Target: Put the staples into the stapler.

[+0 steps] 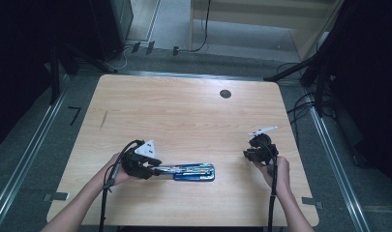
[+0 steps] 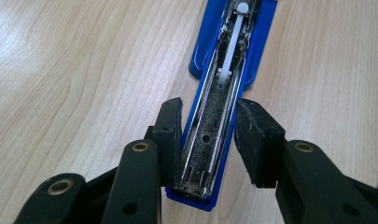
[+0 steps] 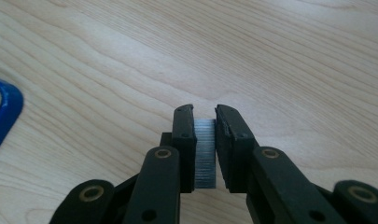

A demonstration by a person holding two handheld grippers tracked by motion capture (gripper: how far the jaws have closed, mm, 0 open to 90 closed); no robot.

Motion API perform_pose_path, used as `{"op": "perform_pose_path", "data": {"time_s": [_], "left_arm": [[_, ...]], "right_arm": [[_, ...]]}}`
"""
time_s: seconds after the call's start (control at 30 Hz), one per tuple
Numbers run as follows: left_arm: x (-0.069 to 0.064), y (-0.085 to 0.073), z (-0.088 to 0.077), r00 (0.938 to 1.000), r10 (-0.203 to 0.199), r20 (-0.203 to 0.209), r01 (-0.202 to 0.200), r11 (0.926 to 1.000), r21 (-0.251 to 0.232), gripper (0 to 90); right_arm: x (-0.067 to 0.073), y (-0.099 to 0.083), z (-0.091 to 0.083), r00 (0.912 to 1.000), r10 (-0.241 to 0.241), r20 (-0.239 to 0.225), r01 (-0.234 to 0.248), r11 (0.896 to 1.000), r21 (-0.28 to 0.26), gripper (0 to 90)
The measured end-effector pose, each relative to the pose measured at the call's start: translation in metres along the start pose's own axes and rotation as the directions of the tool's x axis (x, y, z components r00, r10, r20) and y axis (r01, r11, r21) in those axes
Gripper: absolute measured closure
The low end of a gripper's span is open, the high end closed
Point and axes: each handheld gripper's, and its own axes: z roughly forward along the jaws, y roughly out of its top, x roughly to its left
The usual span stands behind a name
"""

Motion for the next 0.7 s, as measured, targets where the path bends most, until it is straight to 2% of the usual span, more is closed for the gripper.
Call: {"op": "perform_pose_path", "data": {"time_s": [0.4, 0.7], "left_arm": [[0.002, 0.002, 0.001, 0.9999, 0.008, 0.014, -0.009, 1.0, 0.004, 63.4], [0.002, 0.003, 0.003, 0.9997, 0.016, 0.02, -0.016, 0.9999, -0.001, 63.6]], "right_arm": [[0.025, 0.007, -0.002, 0.993, -0.102, -0.058, 0.102, 0.995, -0.009, 79.8], [0.035, 0.008, -0.003, 0.9865, -0.133, -0.095, 0.132, 0.991, -0.015, 79.8]]}}
